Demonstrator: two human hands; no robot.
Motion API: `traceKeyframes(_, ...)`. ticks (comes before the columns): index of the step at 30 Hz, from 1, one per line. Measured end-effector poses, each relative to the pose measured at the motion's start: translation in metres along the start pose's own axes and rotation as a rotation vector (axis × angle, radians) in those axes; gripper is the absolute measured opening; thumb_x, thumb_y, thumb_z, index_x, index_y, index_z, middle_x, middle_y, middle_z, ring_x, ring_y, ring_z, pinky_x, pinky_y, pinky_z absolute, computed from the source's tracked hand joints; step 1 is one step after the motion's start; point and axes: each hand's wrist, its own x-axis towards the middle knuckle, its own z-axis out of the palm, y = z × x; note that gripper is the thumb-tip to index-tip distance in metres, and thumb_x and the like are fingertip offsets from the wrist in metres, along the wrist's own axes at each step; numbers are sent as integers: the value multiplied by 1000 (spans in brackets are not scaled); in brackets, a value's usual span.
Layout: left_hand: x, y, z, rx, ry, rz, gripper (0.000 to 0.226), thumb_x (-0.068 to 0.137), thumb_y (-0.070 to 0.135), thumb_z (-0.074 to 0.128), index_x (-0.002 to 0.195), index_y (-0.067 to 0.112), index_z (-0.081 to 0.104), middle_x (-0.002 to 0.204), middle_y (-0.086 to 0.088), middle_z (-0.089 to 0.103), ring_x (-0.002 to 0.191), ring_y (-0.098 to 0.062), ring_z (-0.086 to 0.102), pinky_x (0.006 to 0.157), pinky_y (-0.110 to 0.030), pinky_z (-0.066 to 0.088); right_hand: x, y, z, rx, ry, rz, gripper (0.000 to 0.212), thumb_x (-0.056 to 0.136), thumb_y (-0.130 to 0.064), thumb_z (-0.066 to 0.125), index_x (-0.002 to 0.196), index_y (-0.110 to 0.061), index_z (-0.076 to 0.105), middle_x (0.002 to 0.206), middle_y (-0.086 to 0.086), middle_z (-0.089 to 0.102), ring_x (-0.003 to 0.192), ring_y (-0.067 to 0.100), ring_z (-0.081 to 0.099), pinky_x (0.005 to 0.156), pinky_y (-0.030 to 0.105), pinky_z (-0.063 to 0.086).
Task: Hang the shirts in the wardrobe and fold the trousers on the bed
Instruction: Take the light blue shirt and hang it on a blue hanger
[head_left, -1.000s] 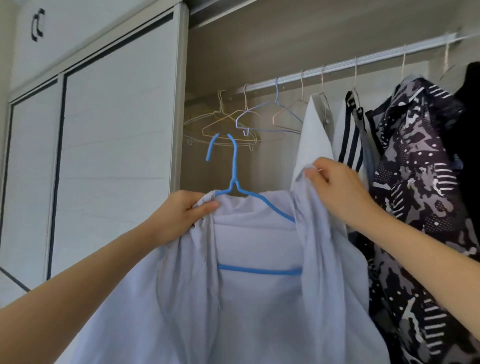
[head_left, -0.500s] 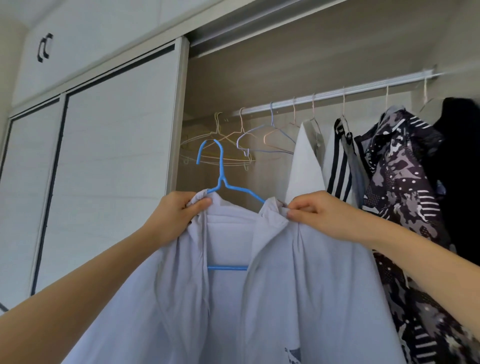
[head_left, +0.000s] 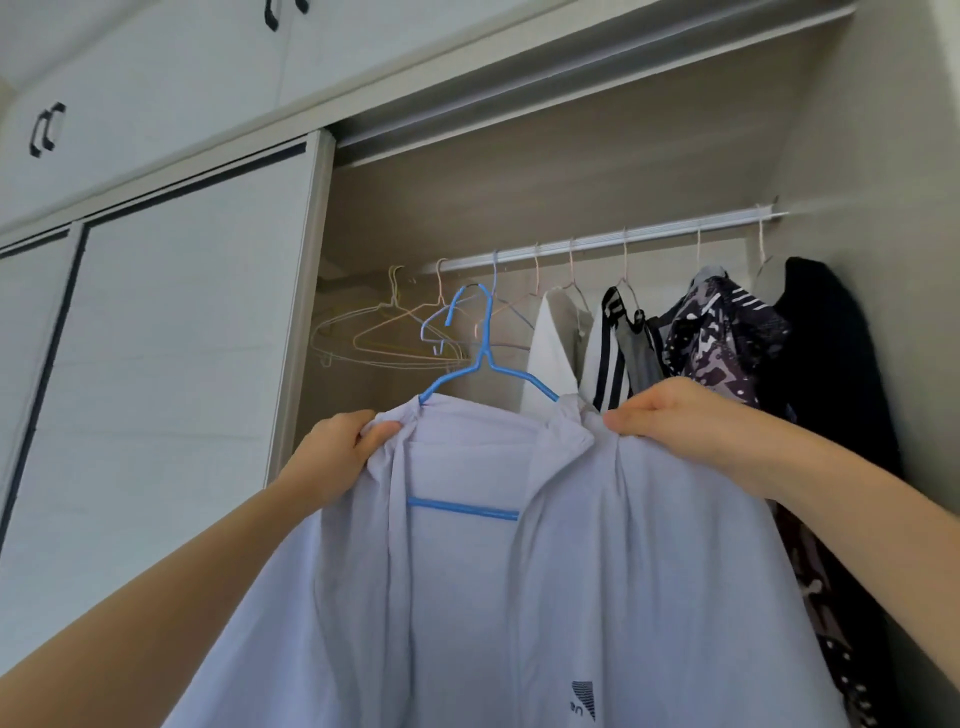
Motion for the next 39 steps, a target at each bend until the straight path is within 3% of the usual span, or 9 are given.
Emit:
traceKeyframes(5, 17, 11, 15, 82, 37, -94, 42, 99, 53, 38, 71, 23, 46, 74, 2, 56, 70, -17, 52, 71, -33, 39, -20, -6, -36, 76, 1, 54, 28, 92, -33, 63, 83, -10, 75, 83, 7, 75, 76, 16, 70, 69, 27, 52)
traceKeyframes(11, 40, 17, 41, -23, -86, -235, 54, 98, 56, 40, 91, 8, 65, 95, -12, 67, 90, -31, 60, 82, -38, 48, -29, -15, -35, 445, 133, 80, 24, 96, -27, 58, 86, -6, 65, 81, 9, 71, 76, 23, 66, 75, 34, 53)
traceKeyframes(16, 55, 33, 63, -101, -86, -252, 51, 99, 53, 41, 92, 7, 61, 100, -15, 64, 91, -31, 57, 78, -35, 43, -36, -17, -37, 568, 179, 71, 26, 98, -27, 55, 83, -7, 62, 72, 6, 68, 66, 18, 63, 62, 28, 49)
traceKeyframes(20, 74, 55, 68, -227, -88, -199, 51, 100, 53, 38, 99, 8, 62, 103, -11, 64, 92, -27, 59, 85, -39, 45, -38, -26, -46, 637, 215, 42, 32, 98, -28, 55, 109, 0, 64, 89, 12, 71, 73, 20, 66, 65, 27, 51)
traceKeyframes(24, 95, 71, 70, -322, -106, -158, 54, 100, 54, 35, 124, 13, 60, 124, -11, 62, 108, -30, 58, 98, -43, 44, -33, -38, -47, 614, 283, 9, 28, 99, -28, 53, 80, -9, 60, 57, -1, 65, 48, 10, 62, 45, 15, 46)
traceKeyframes(27, 107, 83, 77, -333, -116, -133, 54, 102, 50, 33, 138, 14, 51, 141, -12, 52, 126, -34, 49, 107, -43, 36, -24, -49, -43, 602, 364, 11, 28, 99, -26, 52, 76, -10, 55, 53, -2, 62, 43, 9, 59, 41, 14, 44)
traceKeyframes(30, 116, 94, 86, -443, -180, -74, 55, 103, 48, 31, 146, 16, 41, 149, -9, 44, 134, -32, 42, 109, -41, 33, -12, -63, -37, 596, 451, 19, 22, 100, -25, 52, 101, -4, 59, 77, 6, 65, 61, 15, 62, 54, 22, 50)
traceKeyframes(34, 132, 99, 101, -641, -277, -69, 54, 99, 58, 32, 141, 27, 46, 140, -2, 50, 126, -28, 49, 101, -43, 41, 12, -77, -26, 559, 553, 19, 42, 100, -29, 51, 132, -3, 48, 117, 15, 62, 96, 27, 65, 73, 33, 54)
traceKeyframes(39, 146, 100, 119, -795, -433, -39, 57, 93, 70, 30, 137, 38, 45, 134, 6, 55, 118, -22, 54, 98, -49, 45, 36, -83, -6, 461, 659, 6, 32, 97, -28, 49, 120, -7, 54, 128, 24, 57, 97, 22, 59, 92, 44, 46)
